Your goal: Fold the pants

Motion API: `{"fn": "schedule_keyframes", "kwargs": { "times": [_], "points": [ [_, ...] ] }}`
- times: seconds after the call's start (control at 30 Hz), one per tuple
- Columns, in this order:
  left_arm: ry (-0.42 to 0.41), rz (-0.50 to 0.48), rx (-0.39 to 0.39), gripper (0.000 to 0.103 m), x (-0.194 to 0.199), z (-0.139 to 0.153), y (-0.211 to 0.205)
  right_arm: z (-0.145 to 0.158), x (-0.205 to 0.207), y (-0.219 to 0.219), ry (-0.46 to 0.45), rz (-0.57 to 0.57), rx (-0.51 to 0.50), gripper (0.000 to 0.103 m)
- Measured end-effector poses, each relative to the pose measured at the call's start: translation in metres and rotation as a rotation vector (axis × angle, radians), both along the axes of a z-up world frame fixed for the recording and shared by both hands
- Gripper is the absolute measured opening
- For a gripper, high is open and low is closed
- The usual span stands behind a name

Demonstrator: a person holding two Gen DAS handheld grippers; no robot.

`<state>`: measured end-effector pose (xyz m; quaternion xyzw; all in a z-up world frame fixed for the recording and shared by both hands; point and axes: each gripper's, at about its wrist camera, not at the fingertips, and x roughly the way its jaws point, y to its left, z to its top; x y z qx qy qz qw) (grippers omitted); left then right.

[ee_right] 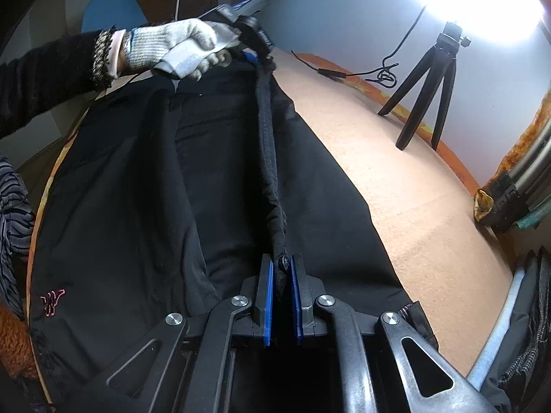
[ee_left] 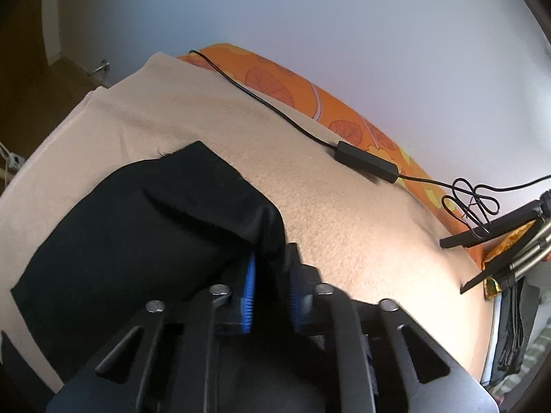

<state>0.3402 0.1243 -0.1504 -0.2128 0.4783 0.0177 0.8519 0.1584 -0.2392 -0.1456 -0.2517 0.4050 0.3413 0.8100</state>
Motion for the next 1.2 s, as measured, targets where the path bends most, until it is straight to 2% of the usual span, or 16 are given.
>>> {"fn": "schedule_keyframes", "kwargs": {
  "times": [0.17,0.27,0.47,0.63,0.8,0.97,1.2],
  "points": [
    [-0.073,-0.013,-0.008,0.007,-0.023,0.005,0.004,0.011,0.002,-0.002,-0.038,-0.063,-0.005,0.007],
    [-0.133,-0.007,-0.009,0.006,-0.039,0.019,0.007,0.020,0.004,-0.005,-0.076,-0.117,-0.018,0.007],
    [-0.228,0.005,-0.051,0.005,-0.070,0.066,0.018,0.049,0.010,-0.010,-0.178,-0.242,-0.023,0.007],
    [-0.307,-0.016,-0.037,0.005,-0.084,0.104,0.017,0.090,0.002,-0.012,-0.257,-0.306,0.004,0.006],
    [-0.375,-0.012,-0.063,0.005,-0.114,0.140,0.025,0.133,-0.029,-0.004,-0.335,-0.309,0.000,0.006],
    [-0.417,-0.013,-0.060,0.005,-0.147,0.161,0.036,0.175,-0.075,0.005,-0.400,-0.287,0.007,0.006],
    [-0.408,0.004,-0.078,0.005,-0.201,0.154,0.064,0.175,-0.137,0.030,-0.380,-0.208,-0.023,0.006]
  ]
}}
